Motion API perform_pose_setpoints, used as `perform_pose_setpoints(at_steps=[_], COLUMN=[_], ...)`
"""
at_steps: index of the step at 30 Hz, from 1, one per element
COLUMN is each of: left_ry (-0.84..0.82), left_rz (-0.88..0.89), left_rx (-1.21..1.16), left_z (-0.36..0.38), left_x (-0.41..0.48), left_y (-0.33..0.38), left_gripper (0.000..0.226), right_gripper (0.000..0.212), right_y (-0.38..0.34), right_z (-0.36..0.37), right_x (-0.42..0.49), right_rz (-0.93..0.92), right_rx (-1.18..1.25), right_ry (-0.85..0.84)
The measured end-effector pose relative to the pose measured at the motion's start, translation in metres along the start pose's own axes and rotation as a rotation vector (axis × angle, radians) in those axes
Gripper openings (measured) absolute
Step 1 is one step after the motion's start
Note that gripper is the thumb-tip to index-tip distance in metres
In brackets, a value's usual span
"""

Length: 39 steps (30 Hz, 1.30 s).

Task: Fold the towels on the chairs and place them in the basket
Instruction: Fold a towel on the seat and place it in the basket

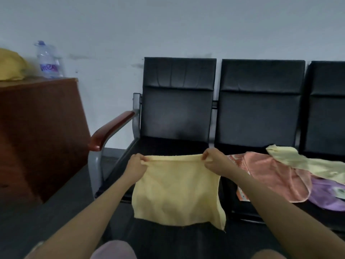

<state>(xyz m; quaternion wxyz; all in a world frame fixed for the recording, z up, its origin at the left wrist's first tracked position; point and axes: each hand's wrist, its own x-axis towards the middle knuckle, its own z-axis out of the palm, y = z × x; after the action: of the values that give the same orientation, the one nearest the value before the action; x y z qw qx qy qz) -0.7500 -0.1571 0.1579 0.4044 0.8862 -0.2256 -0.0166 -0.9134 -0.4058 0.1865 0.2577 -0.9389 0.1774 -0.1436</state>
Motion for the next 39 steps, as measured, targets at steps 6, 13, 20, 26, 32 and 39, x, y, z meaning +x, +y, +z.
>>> perform_pose_setpoints(at_steps=[6,13,20,26,32,39], left_ry=[-0.052,-0.162,-0.112,0.14,0.029,-0.209], left_rz=[-0.022,-0.13,0.061,-0.125,-0.061,-0.148], left_rx=[-0.045,0.036,0.248,-0.227,0.162,0.293], left_z=[0.018,0.059,0.101,0.087,0.107,0.099], left_x=[0.06,0.138,0.126,0.157,0.174,0.187], left_y=[-0.007,-0.039,-0.095,-0.073,-0.095,-0.093], left_gripper=[0.007,0.02,0.018,0.02,0.012,0.038], right_gripper=[0.01,0.016,0.017,0.014,0.019,0.042], right_y=[0.03,0.086,0.126,0.124,0.141,0.135], right_z=[0.012,0.071,0.128,0.116,0.127,0.11], right_x=[0.064,0.142,0.133,0.156,0.168,0.187], right_rz=[0.051,0.185,0.125,0.096,0.243,0.285], right_rx=[0.114,-0.042,-0.203,-0.04,-0.102,-0.12], right_ry=[0.077,-0.225,-0.04,0.04,-0.054,-0.305])
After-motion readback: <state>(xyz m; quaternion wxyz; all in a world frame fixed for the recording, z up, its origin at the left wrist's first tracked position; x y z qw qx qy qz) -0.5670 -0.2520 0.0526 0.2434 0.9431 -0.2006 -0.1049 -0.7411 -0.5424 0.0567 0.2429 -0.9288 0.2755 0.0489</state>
